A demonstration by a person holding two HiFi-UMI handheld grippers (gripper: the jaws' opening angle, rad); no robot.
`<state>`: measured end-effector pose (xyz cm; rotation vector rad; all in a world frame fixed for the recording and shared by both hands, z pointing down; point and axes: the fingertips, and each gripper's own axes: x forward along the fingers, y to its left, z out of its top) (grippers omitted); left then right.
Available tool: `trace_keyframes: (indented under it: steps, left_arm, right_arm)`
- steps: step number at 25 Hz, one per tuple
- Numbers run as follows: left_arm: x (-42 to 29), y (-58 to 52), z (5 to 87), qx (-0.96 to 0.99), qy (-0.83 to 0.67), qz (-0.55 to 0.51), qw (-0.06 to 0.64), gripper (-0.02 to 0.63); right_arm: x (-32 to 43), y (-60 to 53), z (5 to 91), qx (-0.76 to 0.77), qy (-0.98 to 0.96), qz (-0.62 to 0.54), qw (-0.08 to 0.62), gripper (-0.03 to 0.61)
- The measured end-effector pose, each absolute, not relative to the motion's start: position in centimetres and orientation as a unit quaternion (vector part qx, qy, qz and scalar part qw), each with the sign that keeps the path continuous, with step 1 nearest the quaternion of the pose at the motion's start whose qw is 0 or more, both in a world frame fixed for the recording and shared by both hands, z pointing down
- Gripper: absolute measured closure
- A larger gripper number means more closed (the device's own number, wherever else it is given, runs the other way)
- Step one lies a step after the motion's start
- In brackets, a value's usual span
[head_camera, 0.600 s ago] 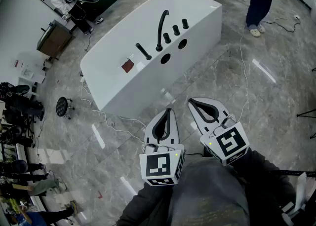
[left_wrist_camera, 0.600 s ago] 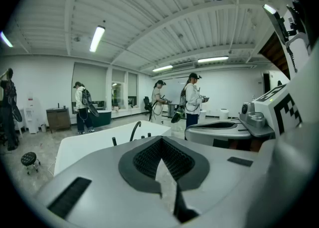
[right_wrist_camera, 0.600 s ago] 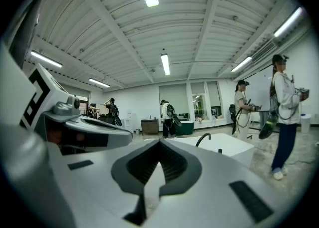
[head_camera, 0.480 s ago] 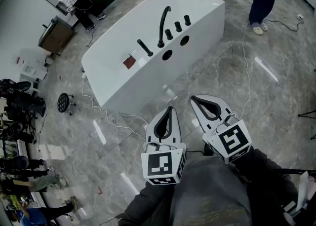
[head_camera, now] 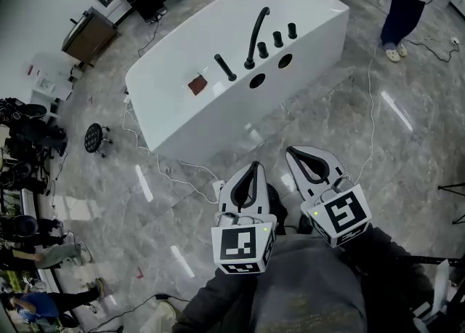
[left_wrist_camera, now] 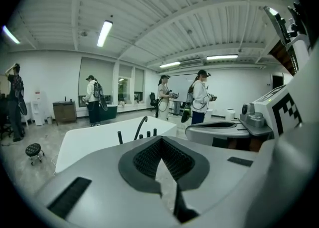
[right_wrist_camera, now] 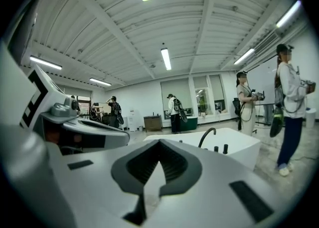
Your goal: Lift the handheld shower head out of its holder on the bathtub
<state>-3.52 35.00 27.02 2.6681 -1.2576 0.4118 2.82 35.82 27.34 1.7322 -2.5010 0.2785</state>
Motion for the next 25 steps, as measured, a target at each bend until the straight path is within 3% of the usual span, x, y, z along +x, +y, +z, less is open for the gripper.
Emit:
trace_keyframes:
  steps: [25]
  left_arm:
    - [-5.3,14.2,29.1,0.896,-0.405,0.127,0.134,0.611]
  right_arm:
    - [0.7,15.0,28.9,0.578,-0.805,0.11,0.073,0.575]
